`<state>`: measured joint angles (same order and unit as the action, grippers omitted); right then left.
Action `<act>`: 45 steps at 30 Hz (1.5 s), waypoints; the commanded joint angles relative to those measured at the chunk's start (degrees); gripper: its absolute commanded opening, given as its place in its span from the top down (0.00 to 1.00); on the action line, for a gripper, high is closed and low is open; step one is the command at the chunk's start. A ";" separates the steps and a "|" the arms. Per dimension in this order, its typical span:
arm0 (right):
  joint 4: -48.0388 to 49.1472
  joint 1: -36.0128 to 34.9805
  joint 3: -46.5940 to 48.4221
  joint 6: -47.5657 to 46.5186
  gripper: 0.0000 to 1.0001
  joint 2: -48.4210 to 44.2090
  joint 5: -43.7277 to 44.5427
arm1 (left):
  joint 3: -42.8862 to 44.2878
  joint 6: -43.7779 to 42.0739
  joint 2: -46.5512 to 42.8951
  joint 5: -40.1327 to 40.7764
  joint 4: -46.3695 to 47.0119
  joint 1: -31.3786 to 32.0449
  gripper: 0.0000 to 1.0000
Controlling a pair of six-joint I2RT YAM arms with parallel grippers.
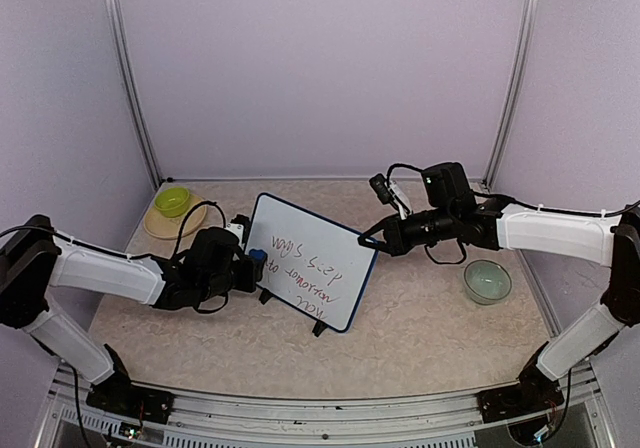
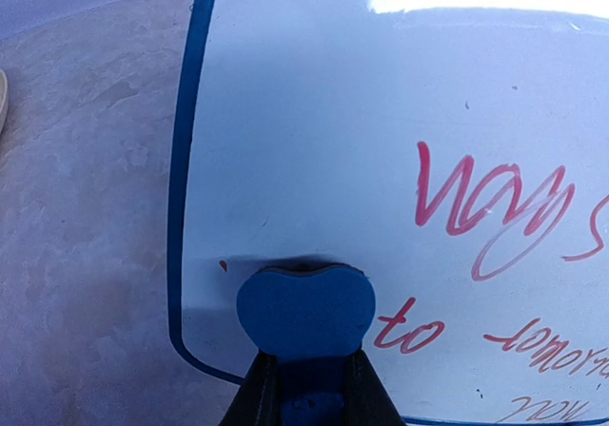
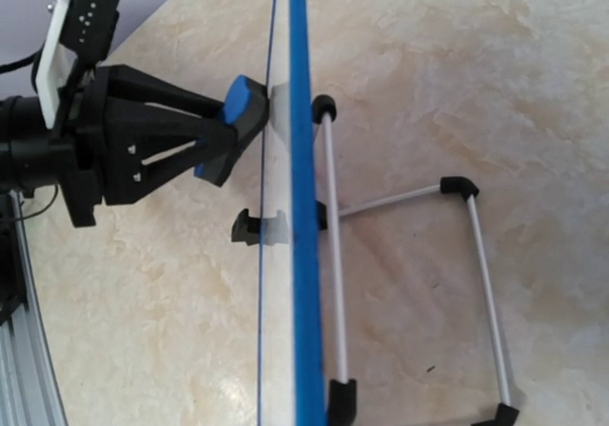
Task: Erase the whiteboard
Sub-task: Erase the center of the whiteboard.
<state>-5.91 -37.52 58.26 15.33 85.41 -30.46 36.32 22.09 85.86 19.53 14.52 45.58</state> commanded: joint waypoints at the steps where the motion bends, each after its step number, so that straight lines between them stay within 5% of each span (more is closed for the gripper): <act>1: -3.53 -0.89 -0.14 -3.37 1.00 1.45 -1.27 | 0.99 0.63 -0.25 1.12 -0.36 0.12 0.83; 17: -3.70 -0.98 -0.60 -3.65 1.00 1.17 -0.88 | 19.19 -6.00 5.39 1.54 -1.77 -0.82 0.83; 33: -3.36 -1.07 -0.01 -3.73 1.00 2.18 -0.96 | 2.70 -1.26 0.02 0.95 -2.23 0.29 0.83; 45: -4.34 -1.24 0.19 -3.74 1.00 1.90 -0.53 | 9.79 -2.77 1.73 1.47 -2.04 1.09 0.83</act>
<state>-5.69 -37.54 58.61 15.70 86.06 -30.39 40.53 20.53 86.63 21.50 11.73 46.17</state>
